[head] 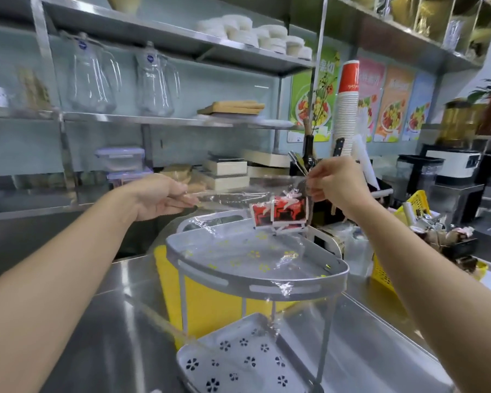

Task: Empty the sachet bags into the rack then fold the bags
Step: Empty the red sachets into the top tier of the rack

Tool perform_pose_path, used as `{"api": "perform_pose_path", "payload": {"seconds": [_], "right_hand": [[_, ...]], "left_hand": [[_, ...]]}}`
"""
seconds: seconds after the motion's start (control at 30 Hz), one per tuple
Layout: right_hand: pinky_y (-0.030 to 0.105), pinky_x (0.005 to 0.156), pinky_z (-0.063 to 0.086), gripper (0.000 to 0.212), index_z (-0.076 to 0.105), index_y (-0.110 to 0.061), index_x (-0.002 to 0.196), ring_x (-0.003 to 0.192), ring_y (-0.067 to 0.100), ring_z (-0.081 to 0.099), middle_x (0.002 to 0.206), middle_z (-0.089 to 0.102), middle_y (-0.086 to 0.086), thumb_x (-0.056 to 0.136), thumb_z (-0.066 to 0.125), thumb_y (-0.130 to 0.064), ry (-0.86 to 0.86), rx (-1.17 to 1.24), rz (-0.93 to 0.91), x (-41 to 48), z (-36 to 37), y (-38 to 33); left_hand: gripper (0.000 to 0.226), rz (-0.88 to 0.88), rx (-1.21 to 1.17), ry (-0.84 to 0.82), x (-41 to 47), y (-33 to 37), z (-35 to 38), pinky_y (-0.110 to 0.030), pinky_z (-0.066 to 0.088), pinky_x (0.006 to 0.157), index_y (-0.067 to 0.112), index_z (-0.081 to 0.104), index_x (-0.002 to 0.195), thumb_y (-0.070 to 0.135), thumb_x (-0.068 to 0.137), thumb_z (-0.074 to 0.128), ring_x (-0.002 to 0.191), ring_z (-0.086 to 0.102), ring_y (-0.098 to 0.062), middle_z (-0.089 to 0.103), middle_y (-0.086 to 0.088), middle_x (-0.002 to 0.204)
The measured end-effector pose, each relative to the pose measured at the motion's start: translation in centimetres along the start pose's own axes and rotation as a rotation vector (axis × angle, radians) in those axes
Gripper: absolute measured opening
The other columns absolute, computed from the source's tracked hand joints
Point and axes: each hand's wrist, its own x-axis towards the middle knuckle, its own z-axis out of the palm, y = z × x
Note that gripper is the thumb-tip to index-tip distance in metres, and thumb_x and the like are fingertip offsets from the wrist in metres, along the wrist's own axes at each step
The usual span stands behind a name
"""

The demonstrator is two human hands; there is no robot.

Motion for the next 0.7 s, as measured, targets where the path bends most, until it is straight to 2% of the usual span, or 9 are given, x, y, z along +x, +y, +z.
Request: {"api": "perform_pose_path", "payload": {"seconds": [0.1, 0.2, 0.3, 0.4, 0.43, 0.5, 0.6, 0.67, 0.7], "right_hand": [[0.038, 0.065, 0.06, 0.011, 0.066, 0.003, 0.075, 0.062, 0.033, 0.068, 0.074, 0.068, 0.025, 0.077, 0.062, 0.012, -0.259, -0.108, 0.038, -0.2, -0.1, 0.2], [0.026, 0.05, 0.057, 0.015, 0.065, -0.004, 0.075, 0.055, 0.023, 0.064, 0.073, 0.065, 0.02, 0.079, 0.062, 0.01, -0.178, 0.018, 0.027, -0.2, -0.9, 0.8], [0.022, 0.04, 0.044, 0.015, 0.064, -0.006, 0.092, 0.051, 0.015, 0.055, 0.072, 0.064, 0.012, 0.078, 0.068, 0.0, -0.331, -0.055, 0.055, -1.1, -1.2, 1.5], [0.019, 0.036, 0.033, 0.01, 0.069, 0.001, 0.086, 0.042, 0.012, 0.041, 0.053, 0.052, 0.007, 0.077, 0.07, -0.001, -0.472, -0.159, 0.096, -1.8, -0.6, 2.3], [0.019, 0.036, 0.031, 0.002, 0.071, -0.002, 0.078, 0.04, 0.011, 0.039, 0.048, 0.049, 0.004, 0.077, 0.07, -0.003, -0.457, -0.152, 0.094, -1.8, -0.4, 2.4], [0.018, 0.036, 0.028, 0.009, 0.071, -0.007, 0.07, 0.037, 0.009, 0.036, 0.042, 0.047, -0.001, 0.078, 0.07, -0.004, -0.408, -0.143, 0.106, -1.6, -0.2, 2.5], [0.014, 0.031, 0.026, 0.006, 0.066, 0.006, 0.08, 0.028, 0.007, 0.036, 0.036, 0.053, -0.003, 0.082, 0.063, 0.002, -0.363, -0.085, 0.182, -1.2, -0.2, 2.0], [0.014, 0.03, 0.034, 0.005, 0.063, 0.01, 0.085, 0.029, 0.007, 0.048, 0.049, 0.063, 0.006, 0.083, 0.059, 0.007, -0.326, -0.01, 0.23, -0.6, -0.5, 1.2], [0.017, 0.033, 0.041, 0.005, 0.061, 0.009, 0.084, 0.034, 0.011, 0.055, 0.06, 0.065, 0.013, 0.083, 0.057, 0.01, -0.314, 0.051, 0.254, -0.2, -0.7, 0.8]], "left_hand": [[0.024, -0.055, 0.13, -0.071, -0.4, -0.6, -0.8, -0.026, 0.056, 0.077, 0.0, 0.064, 0.089, 0.009, 0.096, 0.042, 0.095, 0.066, -0.02, 0.073, -0.011, 0.096], [0.022, -0.042, 0.109, -0.122, -0.7, -1.0, -1.9, -0.035, 0.055, 0.086, 0.006, 0.06, 0.079, 0.012, 0.094, 0.047, 0.095, 0.069, -0.026, 0.073, -0.015, 0.097], [0.014, 0.021, 0.107, -0.144, -0.8, -1.2, -2.4, -0.027, 0.058, 0.067, 0.011, 0.058, 0.079, 0.023, 0.084, 0.062, 0.085, 0.071, -0.021, 0.071, -0.016, 0.104], [0.054, 0.079, 0.193, -0.199, -1.0, -1.7, -2.3, -0.026, 0.045, 0.072, 0.02, 0.062, 0.096, 0.041, 0.052, 0.085, 0.089, 0.064, -0.012, 0.071, -0.004, 0.106], [0.058, 0.094, 0.243, -0.202, -1.0, -1.8, -2.1, -0.028, 0.038, 0.076, 0.024, 0.061, 0.105, 0.038, 0.054, 0.083, 0.096, 0.059, -0.011, 0.068, 0.001, 0.109], [0.046, 0.11, 0.393, -0.171, -0.7, -2.3, -1.4, -0.029, 0.033, 0.077, 0.027, 0.063, 0.112, 0.027, 0.067, 0.077, 0.101, 0.052, -0.008, 0.063, 0.01, 0.109], [0.009, 0.152, 0.466, 0.066, 0.2, -2.1, -0.5, -0.022, 0.038, 0.054, 0.015, 0.073, 0.085, 0.017, 0.077, 0.072, 0.064, 0.052, -0.012, 0.064, 0.004, 0.076], [0.006, 0.132, 0.295, 0.112, 0.8, -1.1, -0.3, -0.018, 0.042, 0.039, 0.007, 0.067, 0.083, 0.012, 0.083, 0.065, 0.046, 0.054, -0.01, 0.061, -0.004, 0.075], [0.007, 0.109, 0.186, 0.106, 1.0, -0.4, -0.2, -0.018, 0.048, 0.04, 0.005, 0.063, 0.083, 0.009, 0.087, 0.059, 0.046, 0.061, -0.01, 0.062, -0.007, 0.08]]}}
